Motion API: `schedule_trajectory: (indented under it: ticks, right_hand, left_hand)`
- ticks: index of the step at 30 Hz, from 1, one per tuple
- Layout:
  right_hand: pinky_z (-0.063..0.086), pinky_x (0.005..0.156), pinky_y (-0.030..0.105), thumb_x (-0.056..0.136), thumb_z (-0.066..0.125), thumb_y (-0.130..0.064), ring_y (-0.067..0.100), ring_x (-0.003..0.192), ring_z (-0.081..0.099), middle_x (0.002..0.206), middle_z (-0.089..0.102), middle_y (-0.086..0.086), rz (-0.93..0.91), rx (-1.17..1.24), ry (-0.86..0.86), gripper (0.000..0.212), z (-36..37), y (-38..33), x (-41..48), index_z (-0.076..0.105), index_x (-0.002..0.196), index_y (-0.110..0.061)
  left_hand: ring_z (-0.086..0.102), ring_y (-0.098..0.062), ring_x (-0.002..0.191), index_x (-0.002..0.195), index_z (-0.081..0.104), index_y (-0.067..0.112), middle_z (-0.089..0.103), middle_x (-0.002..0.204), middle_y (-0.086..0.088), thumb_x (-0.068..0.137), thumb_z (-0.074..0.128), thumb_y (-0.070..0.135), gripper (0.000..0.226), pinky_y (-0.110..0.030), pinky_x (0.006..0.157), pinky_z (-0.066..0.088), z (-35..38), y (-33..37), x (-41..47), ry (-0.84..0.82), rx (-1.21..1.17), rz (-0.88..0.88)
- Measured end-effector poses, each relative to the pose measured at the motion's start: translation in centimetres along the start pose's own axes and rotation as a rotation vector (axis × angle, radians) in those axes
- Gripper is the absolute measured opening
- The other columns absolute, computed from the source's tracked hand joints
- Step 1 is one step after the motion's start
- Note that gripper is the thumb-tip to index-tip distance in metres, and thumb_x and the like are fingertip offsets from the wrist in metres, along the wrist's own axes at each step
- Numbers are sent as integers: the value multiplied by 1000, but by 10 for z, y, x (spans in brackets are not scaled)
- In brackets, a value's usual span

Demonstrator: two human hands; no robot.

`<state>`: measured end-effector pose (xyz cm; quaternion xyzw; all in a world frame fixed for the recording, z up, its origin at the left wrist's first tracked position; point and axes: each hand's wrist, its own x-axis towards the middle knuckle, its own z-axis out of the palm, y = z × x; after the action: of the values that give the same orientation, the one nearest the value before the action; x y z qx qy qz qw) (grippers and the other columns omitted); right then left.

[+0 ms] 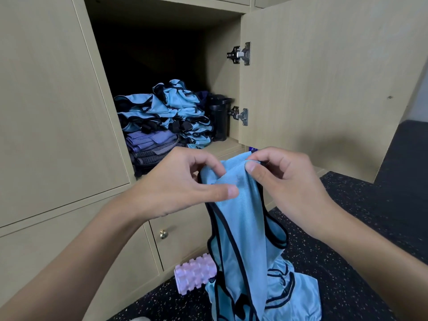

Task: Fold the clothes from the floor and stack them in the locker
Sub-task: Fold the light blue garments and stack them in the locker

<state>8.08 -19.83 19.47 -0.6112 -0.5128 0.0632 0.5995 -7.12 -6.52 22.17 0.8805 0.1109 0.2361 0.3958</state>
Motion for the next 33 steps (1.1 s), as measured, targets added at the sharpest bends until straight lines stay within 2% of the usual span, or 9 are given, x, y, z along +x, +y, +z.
schedule_trajectory:
  ticks: [3, 5, 8, 11, 13, 19, 23, 26, 33]
  right_hand:
    - [38, 61, 10, 93, 64, -11, -1, 59, 46, 65, 58, -17, 3, 17, 8, 15, 0, 0, 0, 70, 81, -18]
    - [39, 60, 12, 93, 65, -12, 2, 61, 44, 69, 60, -7, 6, 21, 9, 15, 0, 0, 0, 70, 81, -19]
    - [38, 59, 15, 93, 65, -15, 5, 61, 43, 70, 59, -3, 12, 15, 16, 14, -1, 1, 1, 70, 82, -21]
    - [40, 61, 13, 93, 65, -16, 3, 62, 46, 69, 61, -11, 18, 5, 30, 13, -2, 3, 2, 71, 82, -21]
    - [41, 62, 12, 93, 65, -17, 1, 62, 48, 68, 62, -16, 17, 5, 36, 13, -3, 4, 3, 70, 82, -21]
    - [35, 57, 20, 90, 67, -28, 5, 59, 41, 63, 56, -3, 43, 6, 57, 15, -6, 4, 3, 67, 77, -20]
    - [37, 63, 30, 89, 70, -28, 13, 65, 45, 80, 64, 21, 27, 5, 71, 15, -6, 3, 3, 67, 77, -19]
    - [35, 59, 25, 89, 71, -26, 10, 62, 43, 71, 60, 15, 9, 7, 88, 15, -8, 1, 2, 67, 76, -19]
    - [39, 57, 14, 92, 67, -21, 2, 59, 51, 73, 69, -5, -9, 22, 116, 16, -8, -2, 4, 63, 77, -21]
  left_hand:
    - [47, -8, 60, 74, 72, 25, 60, 74, 10, 57, 88, 49, 34, -23, 59, 38, 3, -2, 0, 7, 88, -11]
    - [47, -2, 58, 70, 71, 23, 60, 73, 15, 66, 91, 32, 22, -15, 58, 36, 5, -3, 1, 34, 145, -11]
    - [48, -5, 58, 70, 71, 20, 61, 73, 7, 76, 86, 22, 16, -20, 58, 37, 5, -5, 2, 50, 161, 8]
    - [45, -17, 55, 71, 70, 23, 63, 76, -15, 74, 77, 36, 14, -29, 55, 36, 5, -7, 3, 90, 120, -2]
    - [43, -18, 55, 71, 69, 24, 63, 76, -19, 75, 76, 36, 15, -31, 54, 35, 4, -7, 3, 128, 99, 1]
    - [51, -10, 57, 71, 67, 10, 63, 63, -7, 85, 74, 11, 16, -22, 55, 43, 4, -3, 2, 218, 8, 52]
    - [49, -2, 52, 69, 63, 10, 58, 57, 10, 86, 74, 10, 20, -12, 51, 39, 6, -1, 2, 269, -40, 62]
    - [52, -3, 53, 68, 62, 10, 60, 59, 9, 85, 75, 8, 21, -12, 49, 40, 6, 0, 3, 320, -74, 75]
    - [61, -15, 69, 76, 64, 13, 64, 74, -4, 82, 78, 8, 16, -24, 69, 54, 4, -3, 6, 368, -193, 113]
